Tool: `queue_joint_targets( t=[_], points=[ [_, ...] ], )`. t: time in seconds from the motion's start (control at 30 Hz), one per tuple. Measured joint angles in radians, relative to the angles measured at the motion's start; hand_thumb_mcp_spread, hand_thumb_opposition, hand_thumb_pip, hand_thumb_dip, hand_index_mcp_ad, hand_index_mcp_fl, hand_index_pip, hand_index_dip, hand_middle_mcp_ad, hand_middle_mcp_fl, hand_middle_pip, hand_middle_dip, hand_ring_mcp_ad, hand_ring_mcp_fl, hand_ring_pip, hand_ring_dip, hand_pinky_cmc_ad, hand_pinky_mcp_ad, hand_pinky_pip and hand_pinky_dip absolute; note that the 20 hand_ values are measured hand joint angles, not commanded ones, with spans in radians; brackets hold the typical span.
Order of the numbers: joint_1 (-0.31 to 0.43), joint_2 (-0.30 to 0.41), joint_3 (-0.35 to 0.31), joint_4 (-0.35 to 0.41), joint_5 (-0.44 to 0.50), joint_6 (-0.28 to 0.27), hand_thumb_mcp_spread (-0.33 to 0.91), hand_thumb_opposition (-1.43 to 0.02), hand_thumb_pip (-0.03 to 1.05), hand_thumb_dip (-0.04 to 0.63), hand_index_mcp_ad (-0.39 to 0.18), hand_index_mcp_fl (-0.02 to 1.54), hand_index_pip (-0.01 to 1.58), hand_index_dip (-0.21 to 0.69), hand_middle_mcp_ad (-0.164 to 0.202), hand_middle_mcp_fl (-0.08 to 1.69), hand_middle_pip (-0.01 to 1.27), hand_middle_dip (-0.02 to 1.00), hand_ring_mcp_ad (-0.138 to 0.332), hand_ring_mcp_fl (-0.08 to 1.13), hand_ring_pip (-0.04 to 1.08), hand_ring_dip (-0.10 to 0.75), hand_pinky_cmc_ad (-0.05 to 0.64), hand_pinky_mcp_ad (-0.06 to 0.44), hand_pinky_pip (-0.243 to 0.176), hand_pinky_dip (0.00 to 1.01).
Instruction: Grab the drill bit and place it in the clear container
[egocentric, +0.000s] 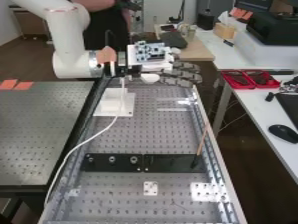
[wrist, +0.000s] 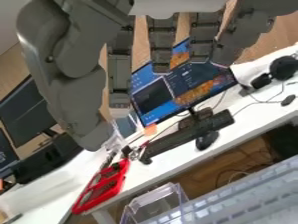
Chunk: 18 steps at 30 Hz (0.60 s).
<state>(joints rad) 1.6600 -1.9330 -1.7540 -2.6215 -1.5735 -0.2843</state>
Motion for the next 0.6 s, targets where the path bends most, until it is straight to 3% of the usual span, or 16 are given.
queue_joint_targets(
  t=[0.6],
  points=[
    [-0.067,0.148,-0.026,-0.093,0.100,-0.254,0.41,-0.87,0.59,0.267,-0.168,0.35,0.79,0.110,0.063,0.08,0.13,0.17,0.168,0.00,0.11,0.023,0.291,0.180,-0.075,0.19]
  ],
)
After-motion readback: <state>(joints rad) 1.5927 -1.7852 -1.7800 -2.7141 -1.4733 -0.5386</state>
